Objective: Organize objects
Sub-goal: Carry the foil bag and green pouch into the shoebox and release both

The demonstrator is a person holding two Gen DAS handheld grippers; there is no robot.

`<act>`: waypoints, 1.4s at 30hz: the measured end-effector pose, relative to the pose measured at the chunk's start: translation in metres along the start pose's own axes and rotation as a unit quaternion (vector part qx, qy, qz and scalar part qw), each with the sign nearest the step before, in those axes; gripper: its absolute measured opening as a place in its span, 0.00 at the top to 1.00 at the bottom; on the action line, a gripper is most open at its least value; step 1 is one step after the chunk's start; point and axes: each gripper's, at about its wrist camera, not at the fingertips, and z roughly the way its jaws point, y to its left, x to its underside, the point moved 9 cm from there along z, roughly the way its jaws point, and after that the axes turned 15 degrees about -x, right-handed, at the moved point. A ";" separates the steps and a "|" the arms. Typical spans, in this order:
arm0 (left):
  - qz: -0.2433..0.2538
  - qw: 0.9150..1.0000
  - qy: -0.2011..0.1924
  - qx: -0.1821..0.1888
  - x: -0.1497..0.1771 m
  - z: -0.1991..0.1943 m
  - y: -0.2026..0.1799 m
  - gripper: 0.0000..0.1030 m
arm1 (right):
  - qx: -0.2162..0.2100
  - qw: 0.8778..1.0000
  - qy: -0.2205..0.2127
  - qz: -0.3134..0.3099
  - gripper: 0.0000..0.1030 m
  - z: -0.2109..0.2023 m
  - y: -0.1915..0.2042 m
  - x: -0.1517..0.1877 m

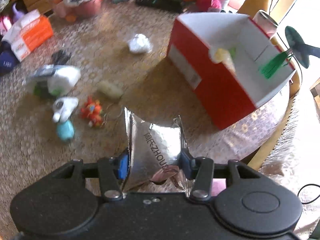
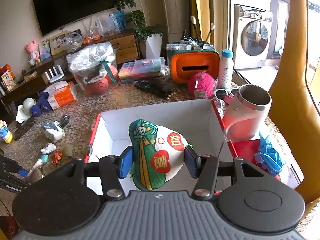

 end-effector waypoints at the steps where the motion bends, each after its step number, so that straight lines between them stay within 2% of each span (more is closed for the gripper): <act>1: 0.003 1.000 -0.003 0.003 -0.006 -0.005 -0.004 0.51 | 0.000 1.000 0.001 0.005 0.47 0.001 -0.003 0.000; 7: 0.014 0.998 -0.044 0.030 -0.045 -0.031 -0.038 0.51 | 0.015 1.000 0.008 0.003 0.47 0.007 -0.016 -0.003; 12: 0.036 0.996 -0.070 0.051 -0.078 -0.042 -0.082 0.51 | 0.028 0.999 0.019 0.008 0.47 0.017 -0.033 -0.003; 18: 0.049 0.993 -0.080 0.066 -0.107 -0.030 -0.130 0.51 | 0.041 0.998 0.038 0.014 0.47 0.031 -0.054 0.004; 25: 0.061 0.994 -0.049 0.073 -0.129 0.011 -0.174 0.51 | 0.045 0.997 0.065 0.025 0.47 0.048 -0.076 0.016; 27: 0.077 0.994 -0.044 0.058 -0.130 0.025 -0.184 0.51 | 0.046 0.996 0.073 0.022 0.47 0.053 -0.079 0.020; 34: 0.088 0.995 -0.014 0.040 -0.125 0.064 -0.199 0.51 | 0.039 0.995 0.096 0.016 0.47 0.073 -0.083 0.029; 42: 0.083 0.996 0.001 0.044 -0.121 0.076 -0.199 0.47 | 0.032 0.993 0.111 0.022 0.45 0.084 -0.085 0.038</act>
